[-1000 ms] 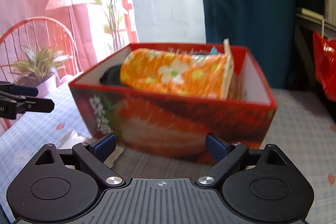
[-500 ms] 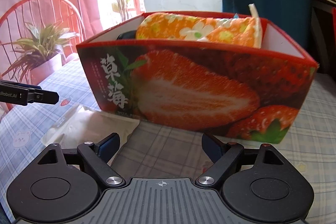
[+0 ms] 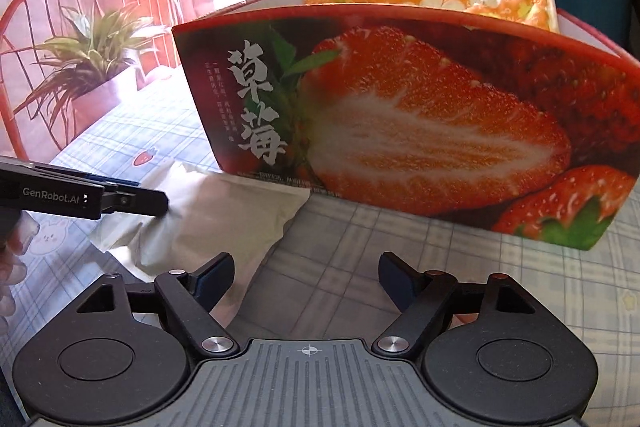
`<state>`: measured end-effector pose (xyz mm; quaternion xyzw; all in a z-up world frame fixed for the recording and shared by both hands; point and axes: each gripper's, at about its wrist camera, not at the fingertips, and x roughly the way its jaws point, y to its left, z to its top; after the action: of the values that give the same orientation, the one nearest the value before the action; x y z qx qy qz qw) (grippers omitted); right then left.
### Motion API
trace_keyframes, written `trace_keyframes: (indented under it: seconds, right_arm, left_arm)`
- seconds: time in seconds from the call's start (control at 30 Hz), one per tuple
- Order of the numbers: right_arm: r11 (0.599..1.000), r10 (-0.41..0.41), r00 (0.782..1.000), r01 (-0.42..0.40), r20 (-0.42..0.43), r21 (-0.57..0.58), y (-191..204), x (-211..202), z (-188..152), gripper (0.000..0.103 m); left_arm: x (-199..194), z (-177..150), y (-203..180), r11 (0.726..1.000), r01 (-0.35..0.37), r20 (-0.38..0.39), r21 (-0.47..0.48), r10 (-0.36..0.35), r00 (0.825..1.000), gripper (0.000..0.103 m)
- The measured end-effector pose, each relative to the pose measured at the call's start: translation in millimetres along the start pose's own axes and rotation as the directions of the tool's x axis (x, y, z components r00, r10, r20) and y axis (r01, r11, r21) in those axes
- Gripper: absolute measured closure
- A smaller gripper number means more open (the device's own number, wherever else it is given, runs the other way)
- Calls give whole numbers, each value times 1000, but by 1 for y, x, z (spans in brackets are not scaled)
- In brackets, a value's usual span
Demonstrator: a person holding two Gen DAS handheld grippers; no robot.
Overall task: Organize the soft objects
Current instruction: 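Move both grippers down to the white foil pouch beside the box, then close both grippers on the white foil pouch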
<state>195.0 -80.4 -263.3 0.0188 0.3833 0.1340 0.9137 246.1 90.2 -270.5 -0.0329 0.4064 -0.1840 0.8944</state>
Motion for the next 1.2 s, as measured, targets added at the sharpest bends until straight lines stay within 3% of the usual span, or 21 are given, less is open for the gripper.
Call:
trace_keyframes:
  seconds: [0.5,0.87,1.2]
  right_arm:
    - [999,-20,1000,19,20,49,-48,-30,-23,55]
    - [997,-38,998,34,58,70,-79,-56,-44,57]
    - [995,-26,996,18,81,94,-84,-71,-56,58]
  left_arm:
    - [20,-18,-93,988,85,-19,126,-83,996,54]
    - [26,-31,-133,985,102,-12,140,-101,995,54]
    - [24,-43,-149,990,94,10,103,-95,995,54]
